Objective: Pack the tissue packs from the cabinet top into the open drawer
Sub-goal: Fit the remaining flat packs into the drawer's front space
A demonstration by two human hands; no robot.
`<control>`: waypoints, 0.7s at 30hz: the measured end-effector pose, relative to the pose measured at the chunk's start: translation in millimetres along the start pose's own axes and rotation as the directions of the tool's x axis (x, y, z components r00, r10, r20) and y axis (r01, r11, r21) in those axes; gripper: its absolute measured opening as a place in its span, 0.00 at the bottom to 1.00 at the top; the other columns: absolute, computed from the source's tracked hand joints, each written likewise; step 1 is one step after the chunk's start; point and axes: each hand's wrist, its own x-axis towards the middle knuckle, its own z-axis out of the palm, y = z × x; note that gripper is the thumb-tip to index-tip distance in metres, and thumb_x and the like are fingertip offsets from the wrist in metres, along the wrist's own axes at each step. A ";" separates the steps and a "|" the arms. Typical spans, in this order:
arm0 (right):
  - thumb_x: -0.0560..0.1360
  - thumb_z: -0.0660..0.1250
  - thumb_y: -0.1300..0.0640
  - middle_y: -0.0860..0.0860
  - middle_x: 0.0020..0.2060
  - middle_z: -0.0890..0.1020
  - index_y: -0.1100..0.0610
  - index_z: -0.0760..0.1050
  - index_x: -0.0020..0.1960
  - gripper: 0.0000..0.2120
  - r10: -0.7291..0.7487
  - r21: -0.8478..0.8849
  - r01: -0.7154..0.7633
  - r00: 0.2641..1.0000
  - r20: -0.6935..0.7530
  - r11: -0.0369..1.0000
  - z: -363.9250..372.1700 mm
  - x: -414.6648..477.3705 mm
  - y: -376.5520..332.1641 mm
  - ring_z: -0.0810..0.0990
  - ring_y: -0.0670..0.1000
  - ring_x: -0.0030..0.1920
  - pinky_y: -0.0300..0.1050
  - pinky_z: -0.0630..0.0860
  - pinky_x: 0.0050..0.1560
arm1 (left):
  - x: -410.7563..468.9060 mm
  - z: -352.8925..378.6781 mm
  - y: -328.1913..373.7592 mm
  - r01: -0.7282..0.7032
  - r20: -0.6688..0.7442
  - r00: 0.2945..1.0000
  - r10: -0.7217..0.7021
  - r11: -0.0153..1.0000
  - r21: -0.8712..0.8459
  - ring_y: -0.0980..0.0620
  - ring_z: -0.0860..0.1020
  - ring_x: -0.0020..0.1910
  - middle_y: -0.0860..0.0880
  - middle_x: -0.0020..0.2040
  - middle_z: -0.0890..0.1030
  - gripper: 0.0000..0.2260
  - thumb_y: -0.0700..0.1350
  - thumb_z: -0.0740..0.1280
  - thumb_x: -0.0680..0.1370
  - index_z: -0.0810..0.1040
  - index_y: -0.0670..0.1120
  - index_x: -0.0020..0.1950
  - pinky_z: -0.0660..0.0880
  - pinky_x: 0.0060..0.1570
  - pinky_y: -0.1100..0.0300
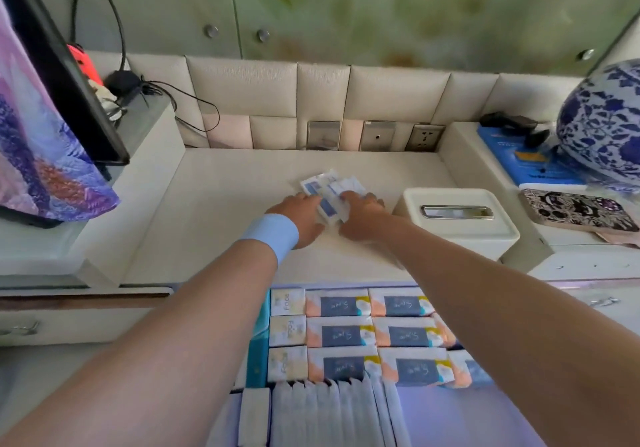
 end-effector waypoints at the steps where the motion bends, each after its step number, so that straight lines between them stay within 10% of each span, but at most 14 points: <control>1: 0.75 0.66 0.45 0.58 0.72 0.61 0.42 0.53 0.76 0.34 -0.029 0.016 0.029 0.999 -0.033 0.999 2.5 2.7 -1.6 0.62 0.64 0.72 0.62 0.64 0.69 | 4.0 -1.8 -2.2 -0.008 -0.025 1.000 0.007 1.000 -0.018 0.43 0.64 0.72 0.46 0.76 0.62 0.27 0.52 0.63 0.80 0.59 0.51 0.77 0.66 0.68 0.48; 4: 0.74 0.65 0.43 0.52 0.68 0.68 0.41 0.62 0.71 0.27 -0.173 -0.004 0.173 0.981 -0.091 0.985 11.5 6.6 -10.0 0.68 0.58 0.67 0.59 0.65 0.65 | 8.8 -2.1 -10.4 -0.076 -0.089 0.993 0.074 0.997 -0.018 0.46 0.57 0.76 0.50 0.78 0.56 0.29 0.52 0.65 0.79 0.58 0.51 0.77 0.64 0.69 0.47; 8: 0.76 0.63 0.55 0.51 0.58 0.80 0.48 0.78 0.56 0.11 -0.181 0.378 0.230 0.970 -0.160 0.897 16.3 12.8 -26.3 0.77 0.56 0.57 0.51 0.74 0.59 | 9.9 9.4 -22.4 -0.064 -0.047 0.997 0.065 0.998 0.014 0.48 0.52 0.78 0.52 0.80 0.52 0.32 0.54 0.63 0.79 0.52 0.52 0.79 0.60 0.72 0.45; 12: 0.75 0.58 0.63 0.51 0.59 0.79 0.51 0.75 0.61 0.17 -0.116 0.348 0.172 0.978 -0.176 0.922 15.0 23.4 -36.5 0.77 0.55 0.57 0.52 0.76 0.60 | 3.9 12.4 -34.9 0.004 -0.024 1.000 -0.006 0.997 -0.082 0.46 0.55 0.77 0.50 0.79 0.58 0.26 0.43 0.58 0.81 0.56 0.52 0.79 0.58 0.73 0.50; 16: 0.77 0.62 0.49 0.55 0.66 0.75 0.50 0.66 0.73 0.25 -0.102 0.287 0.125 0.990 -0.095 0.950 17.7 35.3 -57.0 0.73 0.58 0.65 0.52 0.72 0.65 | -2.9 4.3 -50.9 0.039 -0.197 0.975 -0.101 0.954 -0.297 0.46 0.69 0.68 0.49 0.72 0.68 0.25 0.34 0.57 0.79 0.66 0.53 0.74 0.69 0.66 0.52; 21: 0.72 0.69 0.37 0.55 0.70 0.70 0.50 0.58 0.78 0.40 -0.191 0.121 0.192 0.981 -0.019 0.974 28.9 42.6 -73.0 0.65 0.60 0.70 0.55 0.66 0.69 | -13.4 17.0 -77.5 0.280 0.008 0.959 -0.282 0.950 -0.135 0.42 0.64 0.72 0.47 0.77 0.61 0.29 0.46 0.63 0.79 0.56 0.54 0.78 0.67 0.68 0.46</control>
